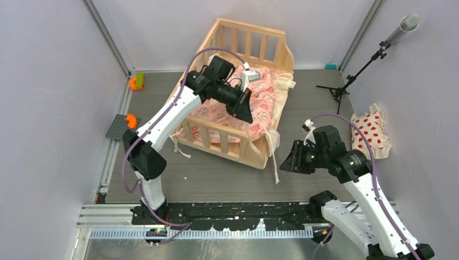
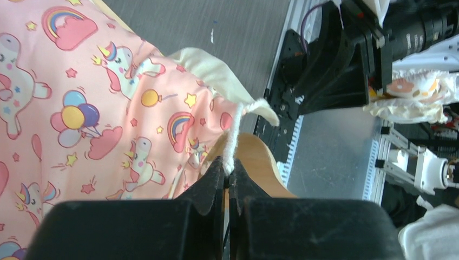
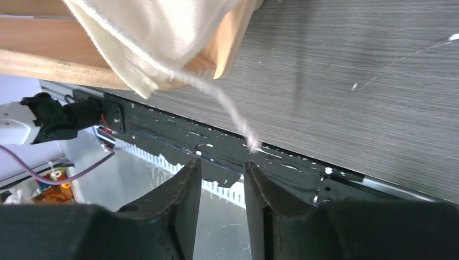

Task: Set up the pet bed

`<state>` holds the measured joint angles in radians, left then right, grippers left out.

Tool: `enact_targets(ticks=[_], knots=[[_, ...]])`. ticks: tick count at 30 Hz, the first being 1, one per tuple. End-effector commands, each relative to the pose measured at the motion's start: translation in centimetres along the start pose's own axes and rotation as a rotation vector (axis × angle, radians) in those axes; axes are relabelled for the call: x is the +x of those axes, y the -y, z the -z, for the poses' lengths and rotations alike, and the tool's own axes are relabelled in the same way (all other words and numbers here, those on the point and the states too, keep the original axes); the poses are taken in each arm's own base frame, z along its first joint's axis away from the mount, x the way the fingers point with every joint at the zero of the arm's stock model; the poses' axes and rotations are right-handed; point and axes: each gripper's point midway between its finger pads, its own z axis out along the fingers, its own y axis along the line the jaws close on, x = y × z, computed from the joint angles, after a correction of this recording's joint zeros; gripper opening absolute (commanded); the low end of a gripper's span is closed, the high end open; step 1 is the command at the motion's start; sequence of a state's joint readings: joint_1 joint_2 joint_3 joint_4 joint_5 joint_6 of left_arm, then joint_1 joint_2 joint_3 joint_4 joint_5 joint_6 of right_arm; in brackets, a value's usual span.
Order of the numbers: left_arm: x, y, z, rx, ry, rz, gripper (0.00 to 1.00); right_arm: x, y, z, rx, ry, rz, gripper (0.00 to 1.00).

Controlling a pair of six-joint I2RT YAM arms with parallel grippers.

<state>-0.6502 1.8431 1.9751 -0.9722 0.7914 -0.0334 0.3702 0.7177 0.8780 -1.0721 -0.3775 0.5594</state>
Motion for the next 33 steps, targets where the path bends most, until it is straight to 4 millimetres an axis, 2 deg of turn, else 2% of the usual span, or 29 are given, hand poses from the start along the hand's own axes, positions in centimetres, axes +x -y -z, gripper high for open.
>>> enact_targets(ticks=[1,3,6,7,10,13,18,22,25,33], knots=[[-0.3,2.9,2.4,0.06,0.006,-0.065,0.0,-2.4,0.0,0.9,0.049,0.108,0.02,0.43],[-0.1,3.1,2.6,0.063,-0.002,-0.062,0.0,-4.2,-1.7,1.8,-0.003,0.187,0.037,0.44],[-0.1,3.4,2.8,0.071,0.003,-0.067,0.0,-7.2,-5.4,3.7,-0.141,0.315,0.11,0.45],[-0.2,3.6,2.8,0.075,0.007,-0.072,0.0,-8.7,-6.9,4.4,-0.201,0.387,0.145,0.45],[-0.3,3.7,2.8,0.08,0.02,-0.085,0.0,-11.6,-10.0,5.4,-0.324,0.518,0.247,0.46],[-0.4,3.9,2.8,0.091,0.028,-0.095,0.0,-13.6,-12.5,5.4,-0.417,0.587,0.409,0.46],[-1.0,4.6,3.0,0.112,0.069,-0.116,0.0,-16.6,-14.7,4.3,-0.48,0.725,0.75,0.46],[-1.2,4.8,3.2,0.116,0.088,-0.129,0.0,-17.5,-15.4,3.5,-0.499,0.815,0.988,0.46],[-1.1,4.8,3.1,0.121,0.085,-0.13,0.0,-17.3,-16.0,3.0,-0.519,0.787,1.117,0.44],[-1.0,4.2,2.8,0.108,0.073,-0.131,0.0,-15.4,-17.1,3.0,-0.62,0.713,1.269,0.43]])
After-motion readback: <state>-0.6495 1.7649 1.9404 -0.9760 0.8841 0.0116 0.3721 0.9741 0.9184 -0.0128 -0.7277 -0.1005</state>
